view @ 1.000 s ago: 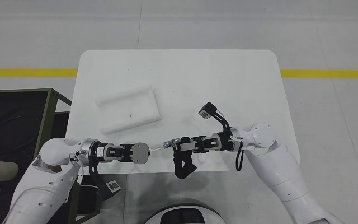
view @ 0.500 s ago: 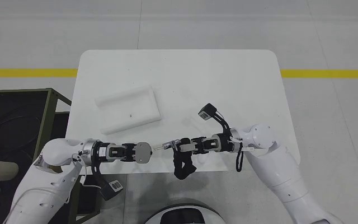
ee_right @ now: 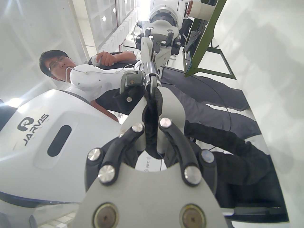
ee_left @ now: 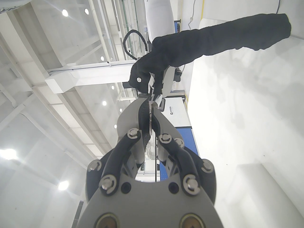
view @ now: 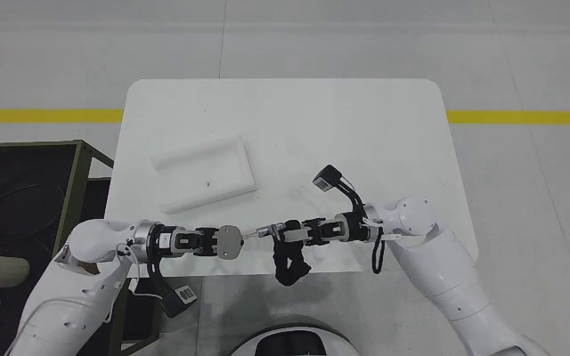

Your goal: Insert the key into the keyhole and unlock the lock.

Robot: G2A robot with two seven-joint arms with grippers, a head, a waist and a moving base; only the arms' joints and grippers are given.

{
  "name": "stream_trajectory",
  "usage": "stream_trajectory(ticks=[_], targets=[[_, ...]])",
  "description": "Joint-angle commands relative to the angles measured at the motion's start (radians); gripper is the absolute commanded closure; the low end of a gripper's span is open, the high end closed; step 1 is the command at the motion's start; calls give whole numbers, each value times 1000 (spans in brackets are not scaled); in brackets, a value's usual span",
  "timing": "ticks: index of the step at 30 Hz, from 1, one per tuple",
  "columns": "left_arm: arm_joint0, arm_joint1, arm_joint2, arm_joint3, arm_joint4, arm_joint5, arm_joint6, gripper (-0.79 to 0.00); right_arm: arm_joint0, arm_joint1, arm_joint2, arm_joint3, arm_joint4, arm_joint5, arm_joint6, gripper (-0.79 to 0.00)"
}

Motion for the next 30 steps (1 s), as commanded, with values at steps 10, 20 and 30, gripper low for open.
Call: stream_trajectory(ticks=[10,20,30], targets=[[0,3,3,-2,15,-8,-1,0,11,2,-16,-16,-57,-8,-18,0],[-1,7,3,-7,31,-19,0,0,13,10,-7,-39,-101,0,-25,0],[-2,10,-1,-15,44,-26,-5,0,16,17,-1,-54,-117,14,-21,0]])
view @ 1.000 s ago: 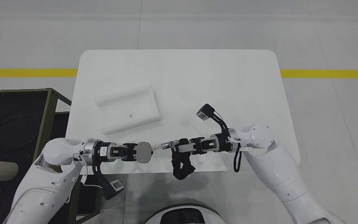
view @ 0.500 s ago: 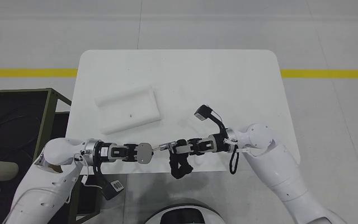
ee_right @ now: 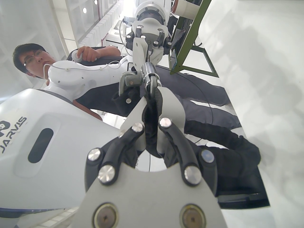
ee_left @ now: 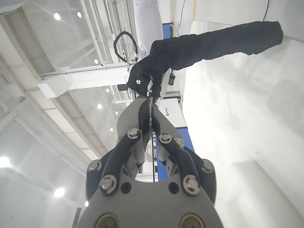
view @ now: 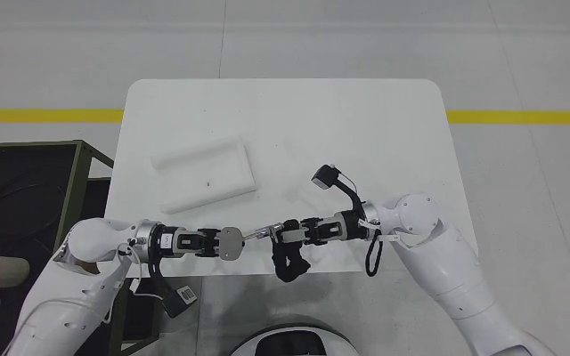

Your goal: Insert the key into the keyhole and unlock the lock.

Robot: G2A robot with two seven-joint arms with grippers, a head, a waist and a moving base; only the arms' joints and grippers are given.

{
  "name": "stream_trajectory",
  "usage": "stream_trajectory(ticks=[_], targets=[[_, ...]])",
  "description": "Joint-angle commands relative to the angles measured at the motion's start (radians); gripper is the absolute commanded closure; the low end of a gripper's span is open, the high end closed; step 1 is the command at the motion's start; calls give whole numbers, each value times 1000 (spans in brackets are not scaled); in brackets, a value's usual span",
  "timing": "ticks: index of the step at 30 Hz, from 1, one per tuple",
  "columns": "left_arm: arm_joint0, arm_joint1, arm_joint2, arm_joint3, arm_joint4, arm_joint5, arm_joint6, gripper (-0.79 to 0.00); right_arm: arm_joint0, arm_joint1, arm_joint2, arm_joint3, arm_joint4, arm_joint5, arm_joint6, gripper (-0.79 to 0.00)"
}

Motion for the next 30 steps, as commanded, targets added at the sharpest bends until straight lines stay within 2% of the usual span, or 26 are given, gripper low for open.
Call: stream_trajectory(ticks=[1,30], targets=[[0,0,0,-1,1,1,-1,0,1,0,-3,0,-4,1,-2,0],[-15,4,17,6,5,-5,-2,0,33,3,-39,-3,-25,-3,4,0]])
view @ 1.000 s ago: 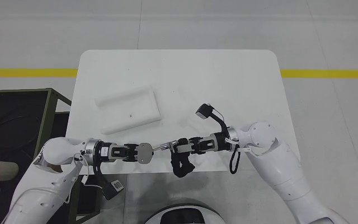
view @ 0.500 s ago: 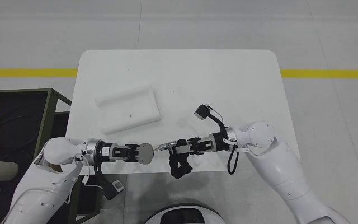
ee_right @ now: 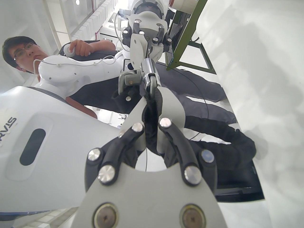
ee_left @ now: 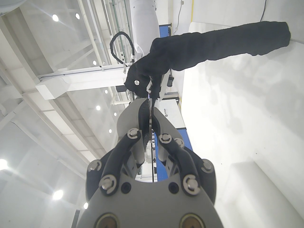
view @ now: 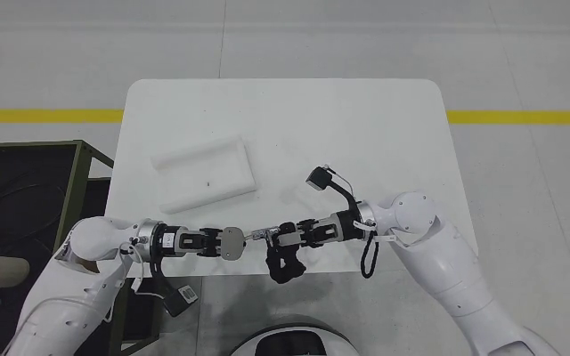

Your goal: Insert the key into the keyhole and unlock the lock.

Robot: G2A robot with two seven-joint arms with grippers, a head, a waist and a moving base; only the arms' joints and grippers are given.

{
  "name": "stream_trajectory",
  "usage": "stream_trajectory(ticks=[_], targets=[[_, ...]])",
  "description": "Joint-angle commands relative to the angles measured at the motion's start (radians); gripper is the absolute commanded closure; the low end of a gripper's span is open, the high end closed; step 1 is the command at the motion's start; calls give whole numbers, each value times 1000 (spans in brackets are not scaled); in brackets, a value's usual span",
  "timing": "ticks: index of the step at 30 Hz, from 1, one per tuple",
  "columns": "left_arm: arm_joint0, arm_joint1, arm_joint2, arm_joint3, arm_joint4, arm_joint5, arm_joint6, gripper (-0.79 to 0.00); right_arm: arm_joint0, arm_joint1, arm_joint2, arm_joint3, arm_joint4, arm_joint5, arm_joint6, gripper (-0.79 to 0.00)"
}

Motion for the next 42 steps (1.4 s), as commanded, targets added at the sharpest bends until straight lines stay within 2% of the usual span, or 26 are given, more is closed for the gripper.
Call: stream_trajectory(ticks=[1,5,6,7,17,23,24,25,26,42], targets=[[-1,0,0,2,-3,0,-1,0,3,0,-4,1,0,0,1,0],[-2,0,-2,8,-8,-4,-7,0,8,-2,-12,2,1,-2,4,0],[-2,0,-3,11,-15,-5,-13,-588,8,-2,-12,3,1,-3,1,0],[-2,0,-5,12,-17,-5,-16,-785,8,-2,-13,3,2,-4,0,0],[13,-2,-37,26,-47,2,-80,-785,3,-1,1,25,15,-11,-34,0],[26,-4,-57,64,-109,-44,-132,-785,-18,3,35,35,26,-8,-90,0],[25,-4,-59,69,-114,-46,-136,-382,-22,4,39,36,28,-8,-103,0],[24,-5,-59,70,-116,-46,-137,-259,-25,4,42,35,30,-8,-111,0],[23,-5,-58,70,-120,-45,-133,0,-28,4,45,34,33,-11,-119,0],[2,-7,-33,77,-106,-40,-89,0,-32,-2,23,26,50,-16,-134,0]])
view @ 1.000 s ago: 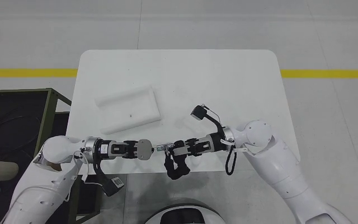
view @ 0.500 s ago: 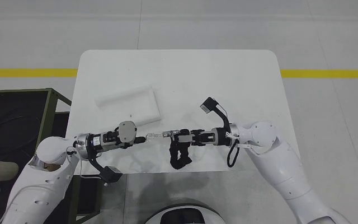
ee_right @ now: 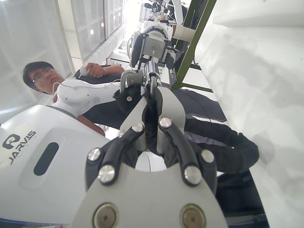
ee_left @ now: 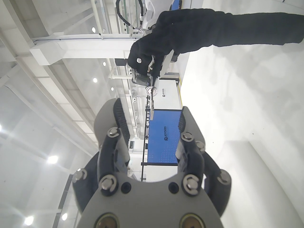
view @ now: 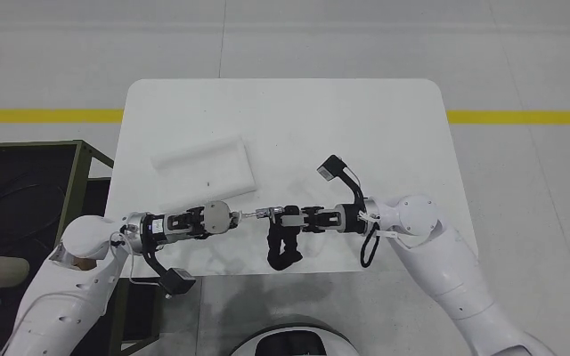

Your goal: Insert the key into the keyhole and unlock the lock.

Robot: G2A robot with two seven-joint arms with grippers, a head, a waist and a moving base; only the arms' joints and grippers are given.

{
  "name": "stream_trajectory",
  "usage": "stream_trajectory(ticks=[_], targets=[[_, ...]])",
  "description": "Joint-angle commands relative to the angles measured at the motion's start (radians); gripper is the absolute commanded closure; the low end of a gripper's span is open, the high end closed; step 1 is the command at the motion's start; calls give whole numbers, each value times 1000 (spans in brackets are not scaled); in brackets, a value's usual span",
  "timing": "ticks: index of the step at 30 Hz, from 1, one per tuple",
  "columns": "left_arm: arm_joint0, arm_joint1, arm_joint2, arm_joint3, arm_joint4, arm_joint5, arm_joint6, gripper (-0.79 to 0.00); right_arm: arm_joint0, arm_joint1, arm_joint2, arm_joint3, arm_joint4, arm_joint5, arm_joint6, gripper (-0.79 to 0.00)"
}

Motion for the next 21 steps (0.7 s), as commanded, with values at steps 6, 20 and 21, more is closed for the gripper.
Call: stream_trajectory(ticks=[6,20,21], targets=[[-6,-1,3,5,1,2,10,0,6,-5,-19,5,1,-3,-5,0],[-8,-3,5,-1,5,20,24,0,22,-12,-41,15,-3,-9,10,0],[-9,-2,5,-1,9,18,28,0,23,-12,-39,16,-5,-9,12,0]])
